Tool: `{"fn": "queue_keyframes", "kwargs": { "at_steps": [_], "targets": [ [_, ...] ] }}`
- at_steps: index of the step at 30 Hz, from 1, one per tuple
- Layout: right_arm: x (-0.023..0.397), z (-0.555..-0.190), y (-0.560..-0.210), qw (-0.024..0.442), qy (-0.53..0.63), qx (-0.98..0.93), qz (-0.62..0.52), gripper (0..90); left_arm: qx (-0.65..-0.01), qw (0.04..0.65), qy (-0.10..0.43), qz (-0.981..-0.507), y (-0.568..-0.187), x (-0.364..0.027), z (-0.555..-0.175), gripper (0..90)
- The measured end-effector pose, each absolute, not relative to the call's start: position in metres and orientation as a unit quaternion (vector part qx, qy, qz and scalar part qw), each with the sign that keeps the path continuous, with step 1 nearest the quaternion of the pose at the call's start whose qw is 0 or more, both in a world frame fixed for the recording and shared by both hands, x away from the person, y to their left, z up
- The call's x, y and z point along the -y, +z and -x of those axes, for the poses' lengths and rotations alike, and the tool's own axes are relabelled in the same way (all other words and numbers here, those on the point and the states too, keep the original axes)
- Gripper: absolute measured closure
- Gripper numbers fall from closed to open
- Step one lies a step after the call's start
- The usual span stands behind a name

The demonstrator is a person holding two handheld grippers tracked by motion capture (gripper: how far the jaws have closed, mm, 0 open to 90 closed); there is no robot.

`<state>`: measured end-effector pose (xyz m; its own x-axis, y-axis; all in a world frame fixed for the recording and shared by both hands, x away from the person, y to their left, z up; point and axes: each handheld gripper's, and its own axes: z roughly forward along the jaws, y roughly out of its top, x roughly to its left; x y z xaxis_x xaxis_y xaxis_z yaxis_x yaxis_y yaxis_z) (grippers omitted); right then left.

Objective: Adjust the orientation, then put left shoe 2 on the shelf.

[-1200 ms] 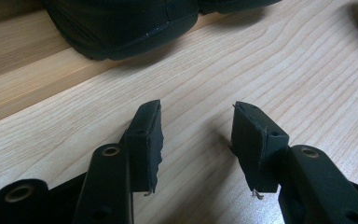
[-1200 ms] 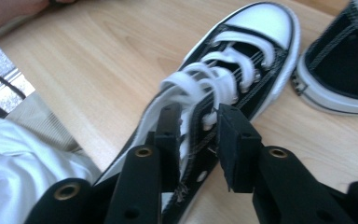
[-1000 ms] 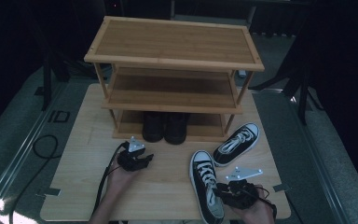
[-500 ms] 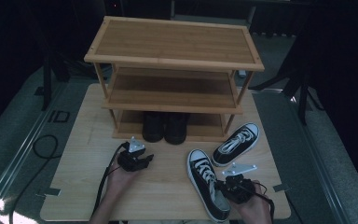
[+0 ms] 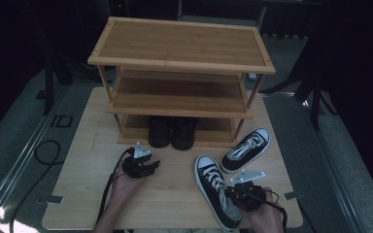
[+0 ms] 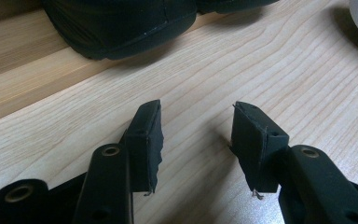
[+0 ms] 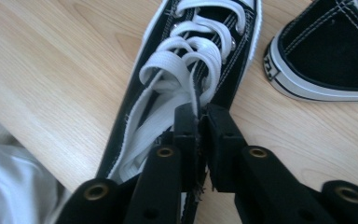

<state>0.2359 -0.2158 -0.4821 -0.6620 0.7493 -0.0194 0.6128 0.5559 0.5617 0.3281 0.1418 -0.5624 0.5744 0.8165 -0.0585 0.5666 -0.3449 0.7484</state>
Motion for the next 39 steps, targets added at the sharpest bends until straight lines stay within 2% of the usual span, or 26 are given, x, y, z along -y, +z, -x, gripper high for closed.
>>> {"fn": "queue_keyframes", "kwargs": {
  "at_steps": [2,11,17,23,39],
  "targets": [
    [0.214,-0.236,-0.483,0.124,0.255,-0.875,-0.392,81.0,-0.43,0.377,0.166,-0.803,-0.562,-0.142,-0.328,53.5],
    [0.213,-0.244,-0.487,0.118,0.237,-0.88,-0.394,86.9,-0.43,0.377,0.165,-0.804,-0.562,-0.142,-0.328,53.5],
    [0.214,-0.248,-0.487,0.146,0.236,-0.874,-0.399,88.6,-0.43,0.376,0.167,-0.804,-0.562,-0.142,-0.328,53.5],
    [0.224,-0.258,-0.485,0.113,0.259,-0.872,-0.4,88.8,-0.43,0.377,0.166,-0.803,-0.562,-0.142,-0.328,53.6],
    [0.227,-0.284,-0.47,0.077,0.29,-0.888,-0.347,89.0,-0.43,0.377,0.166,-0.803,-0.562,-0.142,-0.328,53.5]
  ]
}}
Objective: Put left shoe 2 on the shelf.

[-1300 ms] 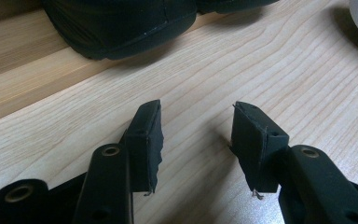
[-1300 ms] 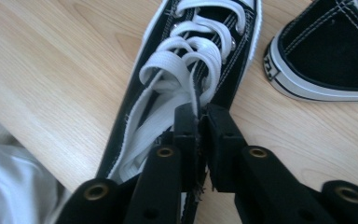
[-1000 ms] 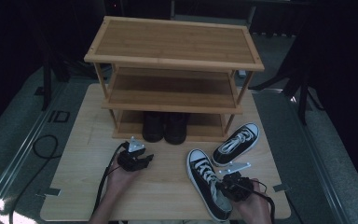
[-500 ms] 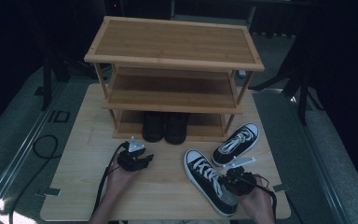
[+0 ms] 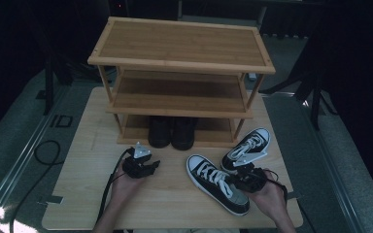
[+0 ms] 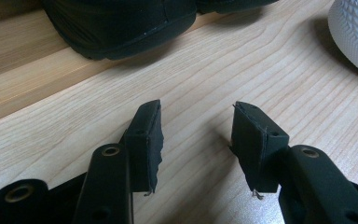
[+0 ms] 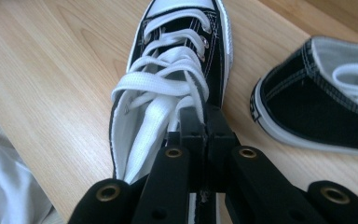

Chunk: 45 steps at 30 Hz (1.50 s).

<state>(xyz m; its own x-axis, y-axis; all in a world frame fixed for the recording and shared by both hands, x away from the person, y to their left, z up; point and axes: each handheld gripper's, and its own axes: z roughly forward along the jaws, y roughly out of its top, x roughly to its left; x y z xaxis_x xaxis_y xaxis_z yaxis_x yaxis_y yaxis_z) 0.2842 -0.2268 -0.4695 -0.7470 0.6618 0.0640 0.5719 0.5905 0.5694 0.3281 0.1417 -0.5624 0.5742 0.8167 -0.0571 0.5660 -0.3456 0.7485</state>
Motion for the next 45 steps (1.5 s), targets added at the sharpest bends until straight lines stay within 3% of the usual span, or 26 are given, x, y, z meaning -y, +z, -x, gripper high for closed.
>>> {"fn": "queue_keyframes", "kwargs": {
  "at_steps": [45],
  "targets": [
    [0.211,-0.333,-0.406,0.066,0.331,-0.917,-0.213,89.0,-0.43,0.376,0.166,-0.804,-0.562,-0.142,-0.328,53.5]
  ]
}}
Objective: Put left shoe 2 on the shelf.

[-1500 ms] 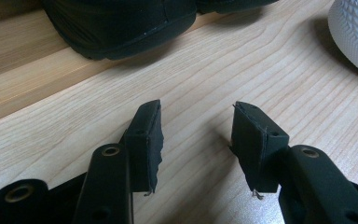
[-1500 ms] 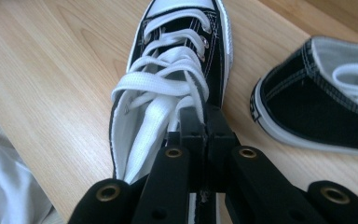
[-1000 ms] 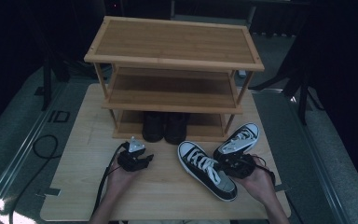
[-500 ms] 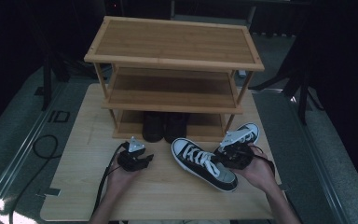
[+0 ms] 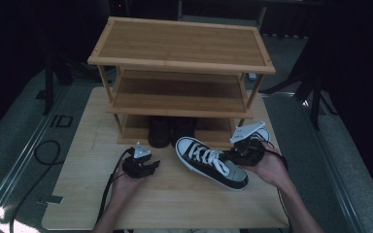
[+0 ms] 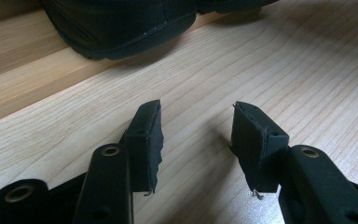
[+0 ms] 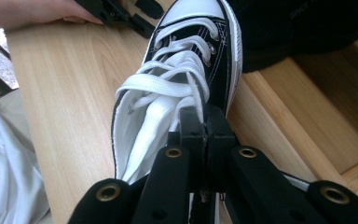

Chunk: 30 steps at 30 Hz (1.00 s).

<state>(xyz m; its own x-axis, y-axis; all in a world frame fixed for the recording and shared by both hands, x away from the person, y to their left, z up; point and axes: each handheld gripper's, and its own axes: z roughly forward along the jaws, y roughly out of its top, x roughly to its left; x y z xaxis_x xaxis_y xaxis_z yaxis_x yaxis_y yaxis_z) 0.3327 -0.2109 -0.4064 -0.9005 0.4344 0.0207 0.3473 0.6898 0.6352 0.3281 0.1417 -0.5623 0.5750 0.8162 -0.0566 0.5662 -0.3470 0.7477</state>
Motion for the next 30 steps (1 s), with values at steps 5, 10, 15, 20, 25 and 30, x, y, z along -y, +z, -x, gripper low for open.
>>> {"fn": "queue_keyframes", "kwargs": {
  "at_steps": [5,10,15,20,25,30],
  "targets": [
    [0.21,-0.336,-0.396,0.065,0.337,-0.916,-0.207,89.0,-0.43,0.376,0.167,-0.804,-0.562,-0.142,-0.328,53.5],
    [0.209,-0.339,-0.391,0.067,0.339,-0.916,-0.203,89.0,-0.43,0.376,0.166,-0.804,-0.562,-0.142,-0.328,53.5],
    [0.206,-0.342,-0.383,0.067,0.344,-0.915,-0.199,89.0,-0.43,0.376,0.167,-0.804,-0.562,-0.142,-0.328,53.5],
    [0.2,-0.344,-0.376,0.068,0.348,-0.916,-0.188,89.0,-0.43,0.376,0.167,-0.804,-0.562,-0.141,-0.328,53.5],
    [0.196,-0.346,-0.371,0.066,0.352,-0.915,-0.184,89.0,-0.429,0.375,0.168,-0.804,-0.562,-0.142,-0.328,53.5],
    [0.193,-0.348,-0.363,0.067,0.359,-0.913,-0.182,89.0,-0.43,0.376,0.167,-0.804,-0.562,-0.142,-0.328,53.5]
  ]
}}
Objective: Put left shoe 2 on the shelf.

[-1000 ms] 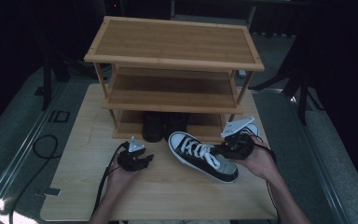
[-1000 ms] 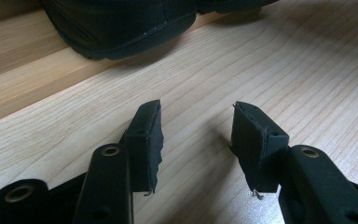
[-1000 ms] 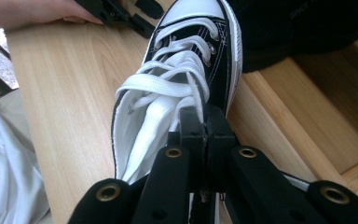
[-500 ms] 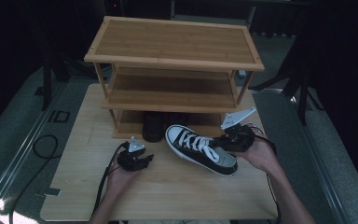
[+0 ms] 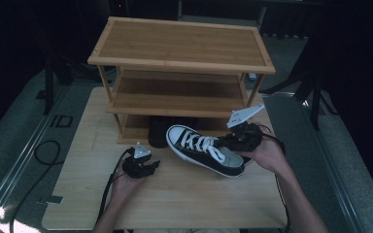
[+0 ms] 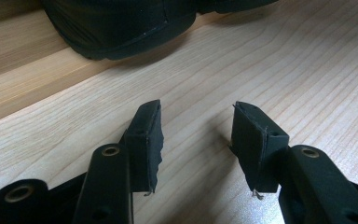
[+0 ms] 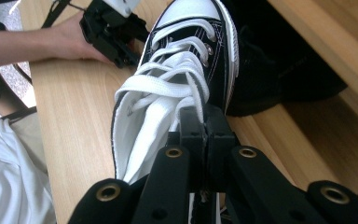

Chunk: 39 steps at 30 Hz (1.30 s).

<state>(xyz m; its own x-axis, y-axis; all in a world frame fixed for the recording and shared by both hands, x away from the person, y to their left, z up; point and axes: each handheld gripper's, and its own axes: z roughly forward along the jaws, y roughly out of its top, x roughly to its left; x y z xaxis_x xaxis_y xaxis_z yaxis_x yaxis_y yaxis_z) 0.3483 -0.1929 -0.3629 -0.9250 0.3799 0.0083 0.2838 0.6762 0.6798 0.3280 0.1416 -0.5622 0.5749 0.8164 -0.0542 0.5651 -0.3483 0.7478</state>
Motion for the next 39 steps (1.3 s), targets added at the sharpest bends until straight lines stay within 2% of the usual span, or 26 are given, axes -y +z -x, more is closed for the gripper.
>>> {"fn": "queue_keyframes", "kwargs": {
  "at_steps": [25,39],
  "targets": [
    [0.181,-0.359,-0.335,0.068,0.396,-0.899,-0.172,89.0,-0.43,0.376,0.167,-0.804,-0.562,-0.142,-0.328,53.4],
    [0.176,-0.369,-0.313,0.086,0.422,-0.884,-0.181,89.0,-0.43,0.377,0.167,-0.803,-0.562,-0.141,-0.328,53.3]
  ]
}}
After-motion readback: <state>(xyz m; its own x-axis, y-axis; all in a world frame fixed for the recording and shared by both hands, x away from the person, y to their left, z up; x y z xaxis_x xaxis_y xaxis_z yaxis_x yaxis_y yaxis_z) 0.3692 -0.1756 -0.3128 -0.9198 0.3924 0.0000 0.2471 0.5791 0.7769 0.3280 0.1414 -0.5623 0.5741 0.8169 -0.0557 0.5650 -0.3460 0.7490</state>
